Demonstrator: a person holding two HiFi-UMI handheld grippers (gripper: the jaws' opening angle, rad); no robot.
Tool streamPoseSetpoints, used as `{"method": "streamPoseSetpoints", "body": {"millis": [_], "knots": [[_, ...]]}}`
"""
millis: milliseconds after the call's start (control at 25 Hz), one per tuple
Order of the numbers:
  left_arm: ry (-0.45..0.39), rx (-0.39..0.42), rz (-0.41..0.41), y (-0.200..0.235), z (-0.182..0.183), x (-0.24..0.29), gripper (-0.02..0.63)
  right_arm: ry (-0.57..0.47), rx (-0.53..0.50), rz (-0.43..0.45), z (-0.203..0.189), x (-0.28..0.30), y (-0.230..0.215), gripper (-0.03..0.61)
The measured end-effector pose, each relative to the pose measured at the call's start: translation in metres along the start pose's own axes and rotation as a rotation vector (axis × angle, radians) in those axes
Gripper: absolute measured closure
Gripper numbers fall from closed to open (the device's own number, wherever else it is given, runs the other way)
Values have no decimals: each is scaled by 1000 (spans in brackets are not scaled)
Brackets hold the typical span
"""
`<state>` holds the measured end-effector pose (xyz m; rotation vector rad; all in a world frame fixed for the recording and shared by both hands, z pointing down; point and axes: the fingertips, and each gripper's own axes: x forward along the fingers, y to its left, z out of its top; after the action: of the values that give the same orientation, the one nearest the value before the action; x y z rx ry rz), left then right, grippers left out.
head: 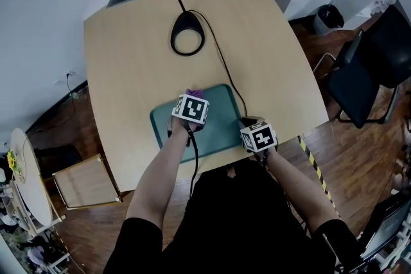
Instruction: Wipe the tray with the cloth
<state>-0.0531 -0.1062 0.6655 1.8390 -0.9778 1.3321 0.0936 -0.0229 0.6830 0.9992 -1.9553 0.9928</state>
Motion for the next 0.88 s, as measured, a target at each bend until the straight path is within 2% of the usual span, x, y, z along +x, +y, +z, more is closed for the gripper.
{"method": "streamPoseSetpoints", "body": {"millis": [280, 400, 520, 680, 760, 880], "knots": [[-76, 3, -200, -91, 54, 17, 494, -26, -29, 30, 2, -5, 1, 546], [-100, 49, -192, -107, 66, 23, 491, -27, -26, 38, 1, -6, -1, 546], [-132, 18, -213, -103, 62, 19, 491, -21, -27, 41, 0, -5, -1, 545], [-191, -104, -251, -83, 43, -7, 491, -14, -38, 43, -3, -2, -4, 545], [-219, -151, -230, -63, 24, -21, 491, -13, -37, 42, -2, -1, -6, 545], [-199, -207, -155, -20, -24, -33, 491, -11, -34, 37, -2, -1, -8, 545]]}}
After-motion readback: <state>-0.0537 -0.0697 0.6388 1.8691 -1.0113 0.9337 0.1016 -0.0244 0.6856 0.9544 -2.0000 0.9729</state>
